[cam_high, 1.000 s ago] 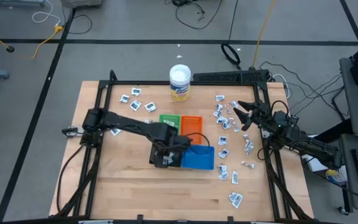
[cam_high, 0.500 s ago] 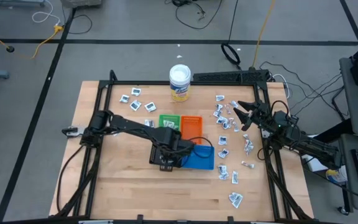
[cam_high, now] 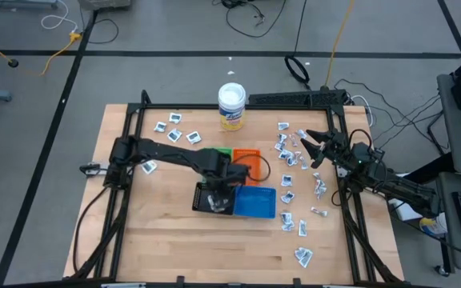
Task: Pick & Place First Aid Supplies
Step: Put the towelette pack into the black bin
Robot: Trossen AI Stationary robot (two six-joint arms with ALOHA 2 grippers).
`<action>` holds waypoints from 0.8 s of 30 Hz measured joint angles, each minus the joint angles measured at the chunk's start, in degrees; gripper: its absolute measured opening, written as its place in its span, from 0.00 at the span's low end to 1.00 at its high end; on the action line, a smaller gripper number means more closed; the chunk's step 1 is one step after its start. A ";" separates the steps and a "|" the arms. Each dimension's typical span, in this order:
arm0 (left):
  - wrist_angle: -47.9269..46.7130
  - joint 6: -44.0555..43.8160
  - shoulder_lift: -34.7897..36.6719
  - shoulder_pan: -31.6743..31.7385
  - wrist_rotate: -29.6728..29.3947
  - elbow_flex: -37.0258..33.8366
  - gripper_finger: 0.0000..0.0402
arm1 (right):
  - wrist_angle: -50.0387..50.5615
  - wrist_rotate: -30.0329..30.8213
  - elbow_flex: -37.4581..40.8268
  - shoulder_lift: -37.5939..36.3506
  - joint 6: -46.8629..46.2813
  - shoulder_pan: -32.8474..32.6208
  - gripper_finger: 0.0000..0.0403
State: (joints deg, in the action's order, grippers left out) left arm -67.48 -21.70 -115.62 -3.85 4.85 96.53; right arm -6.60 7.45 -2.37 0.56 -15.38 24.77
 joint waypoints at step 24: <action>2.79 -6.77 24.70 18.95 -5.54 -33.65 0.62 | 0.03 0.02 0.00 -0.01 0.00 -0.02 0.60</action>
State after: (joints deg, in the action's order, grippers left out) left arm -64.68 -28.47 -90.92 15.10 -0.69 62.88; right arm -6.58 7.46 -2.37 0.55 -15.38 24.75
